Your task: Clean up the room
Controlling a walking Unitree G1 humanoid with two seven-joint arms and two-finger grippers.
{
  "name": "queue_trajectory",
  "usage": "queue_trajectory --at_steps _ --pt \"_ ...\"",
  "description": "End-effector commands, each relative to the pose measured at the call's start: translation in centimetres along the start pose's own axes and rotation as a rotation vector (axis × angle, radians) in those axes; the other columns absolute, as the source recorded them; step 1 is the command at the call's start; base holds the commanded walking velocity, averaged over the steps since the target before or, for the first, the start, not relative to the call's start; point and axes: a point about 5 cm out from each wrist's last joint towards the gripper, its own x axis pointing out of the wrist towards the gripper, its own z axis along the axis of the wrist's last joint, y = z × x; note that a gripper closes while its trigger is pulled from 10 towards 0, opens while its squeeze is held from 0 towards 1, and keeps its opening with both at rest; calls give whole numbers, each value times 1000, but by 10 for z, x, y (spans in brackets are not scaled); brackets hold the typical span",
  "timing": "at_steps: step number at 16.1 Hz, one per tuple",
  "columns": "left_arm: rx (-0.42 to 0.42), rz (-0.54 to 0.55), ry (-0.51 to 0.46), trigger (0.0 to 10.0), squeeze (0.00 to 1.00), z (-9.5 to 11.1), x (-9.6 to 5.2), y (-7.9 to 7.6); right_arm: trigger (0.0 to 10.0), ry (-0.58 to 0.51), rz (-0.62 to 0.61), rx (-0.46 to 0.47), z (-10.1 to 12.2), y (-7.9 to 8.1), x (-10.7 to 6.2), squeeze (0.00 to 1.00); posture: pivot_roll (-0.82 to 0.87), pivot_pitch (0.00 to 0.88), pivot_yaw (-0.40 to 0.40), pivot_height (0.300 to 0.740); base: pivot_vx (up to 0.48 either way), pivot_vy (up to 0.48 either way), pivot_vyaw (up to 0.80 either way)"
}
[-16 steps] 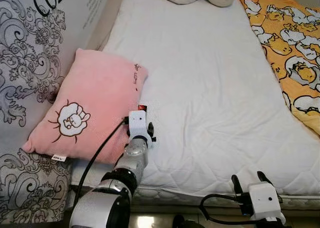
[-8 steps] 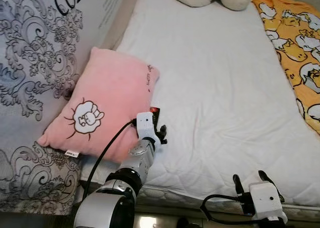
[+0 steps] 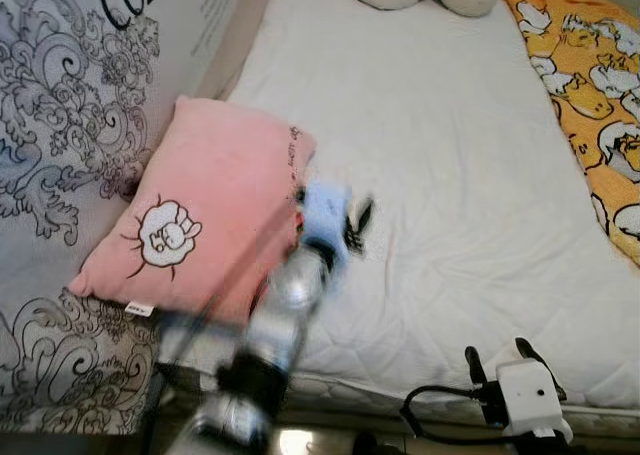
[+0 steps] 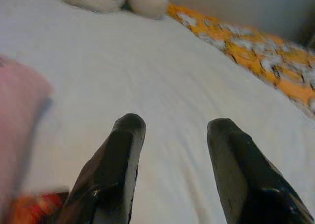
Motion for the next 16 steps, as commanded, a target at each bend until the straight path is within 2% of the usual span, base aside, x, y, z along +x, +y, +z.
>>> queue_trajectory --at_steps 1,2,3,4,5,6,7,8,9,10,12,14,16 --pt "157 -44 -61 10000 0 9 0 -22 10000 17 -5 -12 -5 -2 -2 0 17 202 -77 740 0 0 0" --pt "332 -13 -65 10000 0 0 -9 -14 10000 8 -3 -5 -4 0 0 0 27 194 -73 740 0 0 0" --pt "446 33 -75 10000 0 -7 -18 -5 10000 -9 -15 30 -1 1 3 0 29 192 -71 740 0 0 0" --pt "483 51 -70 10000 0 -12 -22 -2 10000 -20 -23 62 1 1 4 0 31 184 -70 740 0 0 0" --pt "473 100 -40 10000 0 -24 -35 10 10000 -58 -41 110 9 1 6 0 28 177 -65 740 0 0 0" --pt "393 143 -27 10000 0 -31 -55 21 10000 -72 -50 103 13 0 7 0 30 170 -60 740 0 0 0" --pt "375 150 -24 10000 0 -32 -63 24 10000 -69 -52 96 12 0 7 0 37 165 -57 740 0 0 0" --pt "359 154 3 10000 0 -36 -77 25 10000 -57 -51 91 8 1 8 0 48 160 -54 740 0 0 0" --pt "422 153 39 10000 0 -45 -82 26 10000 -50 -40 102 7 6 12 0 64 154 -52 740 0 0 0" --pt "466 132 61 10000 0 -51 -80 24 10000 -50 -32 105 7 8 14 0 70 152 -55 740 0 0 0" --pt "609 -5 86 10000 0 -62 -77 8 10000 -48 -12 91 7 11 18 0 76 145 -63 740 0 0 0" --pt "663 -63 99 10000 0 -68 -89 2 10000 -42 -11 80 4 9 19 0 73 140 -65 740 0 0 0" --pt "656 -8 66 10000 0 -67 -106 9 10000 -41 -15 112 3 5 23 0 81 133 -71 740 0 0 0"
